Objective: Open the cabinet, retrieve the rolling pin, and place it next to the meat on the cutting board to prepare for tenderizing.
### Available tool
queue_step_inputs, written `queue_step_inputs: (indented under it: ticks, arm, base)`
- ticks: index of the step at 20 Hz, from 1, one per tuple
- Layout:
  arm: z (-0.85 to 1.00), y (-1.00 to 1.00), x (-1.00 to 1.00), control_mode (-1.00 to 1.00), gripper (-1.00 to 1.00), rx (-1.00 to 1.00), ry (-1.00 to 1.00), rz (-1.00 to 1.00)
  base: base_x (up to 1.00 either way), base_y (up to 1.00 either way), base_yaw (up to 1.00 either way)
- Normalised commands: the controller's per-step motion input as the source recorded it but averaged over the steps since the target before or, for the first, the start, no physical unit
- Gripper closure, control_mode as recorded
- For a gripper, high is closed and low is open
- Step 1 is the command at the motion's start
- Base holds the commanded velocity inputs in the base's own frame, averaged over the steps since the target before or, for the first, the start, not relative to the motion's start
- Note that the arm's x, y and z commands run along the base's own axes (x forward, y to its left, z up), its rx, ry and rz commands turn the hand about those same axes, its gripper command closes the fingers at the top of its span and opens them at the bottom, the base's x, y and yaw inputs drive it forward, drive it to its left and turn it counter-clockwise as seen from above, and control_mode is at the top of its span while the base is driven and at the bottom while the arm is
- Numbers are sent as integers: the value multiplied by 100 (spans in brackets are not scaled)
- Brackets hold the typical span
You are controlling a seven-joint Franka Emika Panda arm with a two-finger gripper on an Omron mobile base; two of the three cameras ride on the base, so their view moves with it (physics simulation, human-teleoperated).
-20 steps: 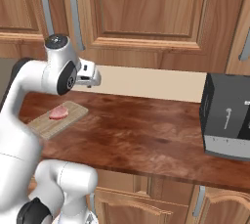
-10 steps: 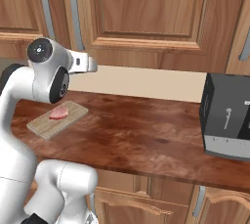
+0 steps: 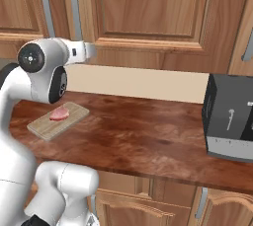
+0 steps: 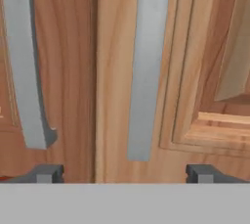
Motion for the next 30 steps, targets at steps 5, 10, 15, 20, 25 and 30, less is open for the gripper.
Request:
queue_step_inputs:
  ticks: [5,10,15,20,25,30]
  arm:
    - [39,0,4,-100,-100,0,-29,0]
    - [18,0,24,-100,-100,0,-21,-2]
    - [1,0,39,-100,-100,0,-12,-6]
    - [0,0,40,-100,-100,0,-10,-8]
    - [0,0,45,-100,-100,0,-8,-7]
    - [0,0,41,-100,-100,0,-2,-1]
  base:
    - [0,0,0]
    - [0,0,0]
    - [0,0,0]
    - [0,0,0]
    - [0,0,0]
    - [0,0,0]
